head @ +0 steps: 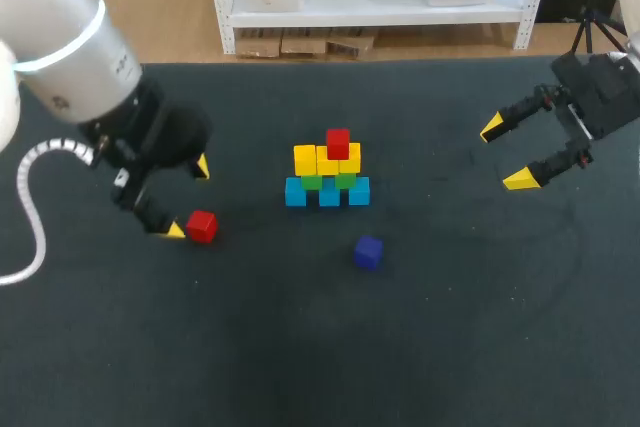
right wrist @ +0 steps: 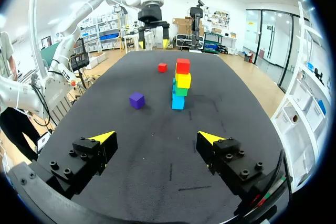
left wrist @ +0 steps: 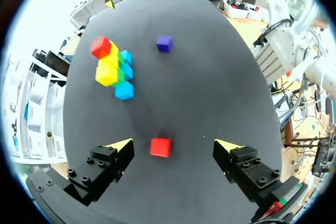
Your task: Place the blue cubes, place green cubes on the blue cubes, place the yellow cubes on the green cubes, then place the red cubes on the yellow cubes, and place purple cube on the red cubes.
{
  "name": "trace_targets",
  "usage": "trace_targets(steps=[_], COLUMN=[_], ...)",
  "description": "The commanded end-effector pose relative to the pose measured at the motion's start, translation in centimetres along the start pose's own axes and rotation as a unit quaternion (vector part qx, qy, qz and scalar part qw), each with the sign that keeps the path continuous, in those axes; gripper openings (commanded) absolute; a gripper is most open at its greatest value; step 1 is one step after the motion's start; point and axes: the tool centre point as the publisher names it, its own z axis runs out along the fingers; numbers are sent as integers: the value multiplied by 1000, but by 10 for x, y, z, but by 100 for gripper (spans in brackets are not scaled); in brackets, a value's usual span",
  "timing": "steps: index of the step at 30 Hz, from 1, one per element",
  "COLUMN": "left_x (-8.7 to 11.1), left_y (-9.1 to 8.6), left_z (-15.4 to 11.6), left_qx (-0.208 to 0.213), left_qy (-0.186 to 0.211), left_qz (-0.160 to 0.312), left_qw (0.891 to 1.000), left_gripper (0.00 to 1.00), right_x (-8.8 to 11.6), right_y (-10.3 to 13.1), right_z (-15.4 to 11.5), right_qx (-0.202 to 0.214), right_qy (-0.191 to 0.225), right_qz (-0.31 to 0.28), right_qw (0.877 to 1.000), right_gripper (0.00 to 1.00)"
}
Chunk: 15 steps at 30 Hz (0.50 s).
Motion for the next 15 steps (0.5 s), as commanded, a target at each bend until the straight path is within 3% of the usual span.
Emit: trace_targets(steps=[1, 15], left_x=[14, 28], left_y=[2, 17], left_z=[21, 59], left_qx=[8, 15], left_qy=[-24, -26], left_qz=[-4, 16], left_qw=[1000, 999], left_gripper=[100, 100], right_x=[0, 0], right_y=[0, 0], right_z=[1, 1], right_qx=[0, 0], right_qy=[0, 0], right_qz=[0, 0], right_qw=[1000, 1000], right_gripper=[100, 100])
